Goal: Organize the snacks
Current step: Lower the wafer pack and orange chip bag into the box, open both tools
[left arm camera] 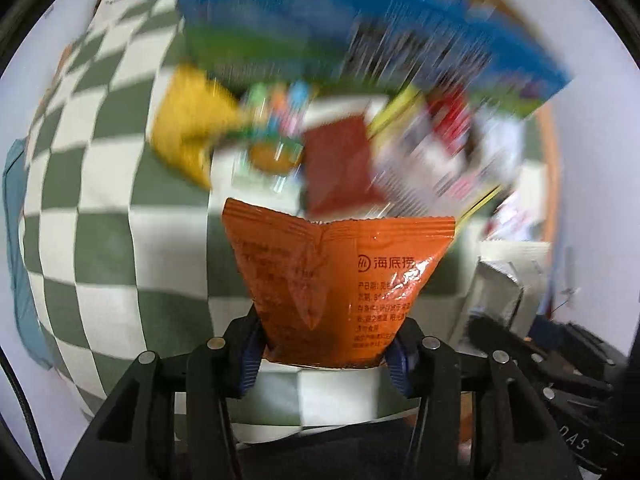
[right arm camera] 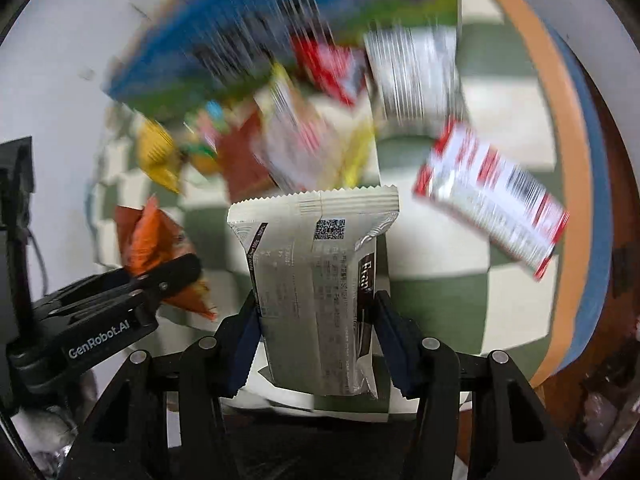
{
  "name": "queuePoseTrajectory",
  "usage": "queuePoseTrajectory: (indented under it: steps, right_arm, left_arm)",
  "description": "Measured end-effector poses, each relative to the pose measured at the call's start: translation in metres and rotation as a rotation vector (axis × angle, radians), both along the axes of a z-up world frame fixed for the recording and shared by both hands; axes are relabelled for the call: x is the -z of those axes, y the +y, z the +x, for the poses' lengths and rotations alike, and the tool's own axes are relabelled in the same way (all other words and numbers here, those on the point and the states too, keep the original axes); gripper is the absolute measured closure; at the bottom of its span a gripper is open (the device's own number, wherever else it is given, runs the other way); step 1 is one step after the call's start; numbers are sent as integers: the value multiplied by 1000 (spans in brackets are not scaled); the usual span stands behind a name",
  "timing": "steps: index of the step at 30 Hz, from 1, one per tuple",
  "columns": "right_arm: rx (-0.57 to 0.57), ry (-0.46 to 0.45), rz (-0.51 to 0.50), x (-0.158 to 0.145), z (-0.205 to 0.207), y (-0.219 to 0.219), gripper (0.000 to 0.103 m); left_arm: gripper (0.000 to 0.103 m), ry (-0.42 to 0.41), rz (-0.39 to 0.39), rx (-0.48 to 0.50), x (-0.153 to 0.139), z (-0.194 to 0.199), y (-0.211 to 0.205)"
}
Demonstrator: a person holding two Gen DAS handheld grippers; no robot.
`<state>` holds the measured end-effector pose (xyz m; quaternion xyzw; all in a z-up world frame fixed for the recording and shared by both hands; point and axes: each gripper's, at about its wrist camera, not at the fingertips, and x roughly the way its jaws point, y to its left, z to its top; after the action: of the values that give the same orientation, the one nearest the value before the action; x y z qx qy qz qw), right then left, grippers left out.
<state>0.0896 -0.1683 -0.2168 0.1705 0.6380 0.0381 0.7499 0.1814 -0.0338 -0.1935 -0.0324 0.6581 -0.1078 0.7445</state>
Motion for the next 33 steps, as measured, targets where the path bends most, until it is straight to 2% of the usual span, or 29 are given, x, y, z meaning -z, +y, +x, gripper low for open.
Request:
queuePoseTrajectory:
  steps: [3,4,6,8,11,13,18,22,27,28,29,30,32,33]
  right_arm:
    - [5,-96,25,-54,25,-22,46]
    - [5,-118,26,-67,33,-25,46]
    - [11,-188,5,-99,63,-34,46]
    - [8,-234,-43,-120,94,-32,46]
    - [7,-260,-111,-133,155,-38,46]
    - [7,-238,-151,-130,199,-43,46]
    - [-3,-129,-215,-103,289,-52,46]
    - [-21,-57,-274,-77,337,-49,46]
    - [7,2,-299,-52,374,-50,44]
    - [12,17,-308,-46,379,-51,39]
    - [15,32,-314,-41,383,-52,25]
    - [14,38,-304,-34,388,-56,22]
    - [-1,54,-288,-29,393,-53,11]
    - [-11,52,-293,-28,393,-51,11]
  left_arm:
    - [55,-74,-55,-1,-48,29,-5]
    - [55,-93,-65,-4,-56,33,0]
    - [55,-136,-70,-7,-90,72,-5]
    - [54,-173,-55,-5,-108,105,-9]
    - [54,-209,0,0,-114,164,-9]
    - [54,-203,23,-2,-114,199,-5]
    - [54,-138,96,-19,-83,280,-8]
    - [54,-95,162,-34,-51,330,-7]
    - [53,-30,193,-38,-14,365,-4]
    - [54,-13,193,-35,-8,369,-4]
    - [53,6,191,-31,-1,373,-4]
    - [53,16,189,-30,1,375,-6]
    - [42,27,179,-26,7,379,-6]
    - [27,25,179,-27,8,380,-7]
